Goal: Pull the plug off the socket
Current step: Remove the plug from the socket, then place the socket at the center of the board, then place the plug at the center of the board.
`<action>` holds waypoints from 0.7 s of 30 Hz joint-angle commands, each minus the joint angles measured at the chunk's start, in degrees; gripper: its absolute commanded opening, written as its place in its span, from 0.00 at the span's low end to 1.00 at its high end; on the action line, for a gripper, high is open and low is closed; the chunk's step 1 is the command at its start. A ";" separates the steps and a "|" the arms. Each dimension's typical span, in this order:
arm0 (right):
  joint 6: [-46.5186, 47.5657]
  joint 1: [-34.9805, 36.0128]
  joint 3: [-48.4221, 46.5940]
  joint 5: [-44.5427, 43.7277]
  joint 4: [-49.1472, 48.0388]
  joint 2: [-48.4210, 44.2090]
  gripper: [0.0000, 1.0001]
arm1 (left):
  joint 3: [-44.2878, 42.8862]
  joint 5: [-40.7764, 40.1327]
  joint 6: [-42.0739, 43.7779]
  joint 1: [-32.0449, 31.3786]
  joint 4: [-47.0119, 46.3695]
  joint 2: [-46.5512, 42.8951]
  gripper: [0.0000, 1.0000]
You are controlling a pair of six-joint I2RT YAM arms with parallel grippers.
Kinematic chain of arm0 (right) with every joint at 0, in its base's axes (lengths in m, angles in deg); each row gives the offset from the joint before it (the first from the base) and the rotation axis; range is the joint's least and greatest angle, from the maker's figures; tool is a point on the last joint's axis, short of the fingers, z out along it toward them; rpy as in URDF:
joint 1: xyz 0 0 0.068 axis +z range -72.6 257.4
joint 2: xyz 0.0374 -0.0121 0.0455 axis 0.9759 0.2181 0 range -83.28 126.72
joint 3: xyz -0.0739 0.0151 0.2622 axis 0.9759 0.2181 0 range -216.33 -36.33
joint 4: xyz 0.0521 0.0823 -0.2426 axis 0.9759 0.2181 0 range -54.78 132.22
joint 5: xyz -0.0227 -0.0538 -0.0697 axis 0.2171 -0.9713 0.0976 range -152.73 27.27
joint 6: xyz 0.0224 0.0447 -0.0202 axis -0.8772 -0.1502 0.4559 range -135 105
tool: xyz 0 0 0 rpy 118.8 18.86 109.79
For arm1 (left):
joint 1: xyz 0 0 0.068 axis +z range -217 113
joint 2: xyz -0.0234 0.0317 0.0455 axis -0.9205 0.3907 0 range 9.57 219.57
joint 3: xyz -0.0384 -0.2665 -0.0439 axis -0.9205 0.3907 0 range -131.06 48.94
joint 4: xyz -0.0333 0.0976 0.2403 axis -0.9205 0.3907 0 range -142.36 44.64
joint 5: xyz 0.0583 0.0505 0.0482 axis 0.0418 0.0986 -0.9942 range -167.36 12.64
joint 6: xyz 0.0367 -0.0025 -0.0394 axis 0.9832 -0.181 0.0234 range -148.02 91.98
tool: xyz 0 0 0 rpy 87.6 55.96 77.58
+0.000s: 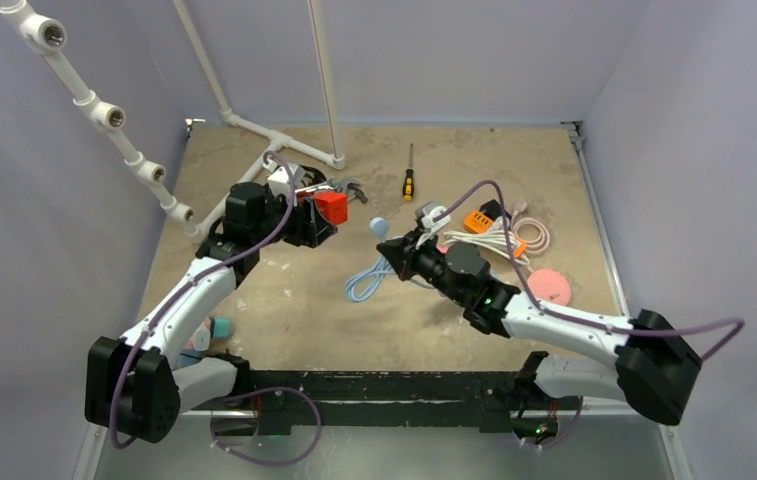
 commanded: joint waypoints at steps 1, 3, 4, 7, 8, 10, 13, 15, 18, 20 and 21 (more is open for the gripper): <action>-1.42 -0.88 -1.80 -10.59 3.81 -8.71 0.00 | -2.09 -0.84 0.71 -0.46 -1.97 1.73 0.00; -2.41 -3.59 -2.02 -13.80 7.69 -11.46 0.00 | -2.05 -1.55 0.89 -1.56 -2.01 2.58 0.00; -3.05 -5.56 -1.91 -14.03 9.39 -12.88 0.00 | -2.09 -1.87 0.98 -2.25 -2.01 3.01 0.00; -5.11 -14.63 -0.85 -11.81 12.68 -17.16 0.00 | -2.34 -3.58 0.70 -5.24 -2.66 4.61 0.00; -5.90 -17.51 -0.78 -11.17 13.55 -18.21 0.00 | -2.54 -4.10 0.53 -6.37 -2.94 5.43 0.00; -6.77 -22.30 -1.19 -10.46 15.03 -19.21 0.00 | -3.48 -4.98 0.07 -8.68 -3.54 7.63 0.00; -7.59 -28.02 -2.52 -11.57 16.83 -17.51 0.00 | -5.05 -5.41 -1.35 -11.90 -6.11 11.65 0.00; -8.32 -31.31 -2.84 -11.75 16.83 -15.02 0.00 | -6.06 -4.54 -2.74 -13.43 -8.15 14.59 0.00; -8.97 -34.89 -2.69 -11.35 16.22 -12.19 0.00 | -8.25 -4.69 -3.17 -16.25 -9.24 19.91 0.00; -9.42 -36.06 -2.03 -11.17 15.62 -11.11 0.00 | -9.95 -4.94 -3.16 -18.22 -9.48 23.11 0.00; -9.73 -36.55 -1.56 -11.35 15.04 -10.60 0.00 | -10.63 -4.95 -3.23 -19.17 -9.90 24.67 0.00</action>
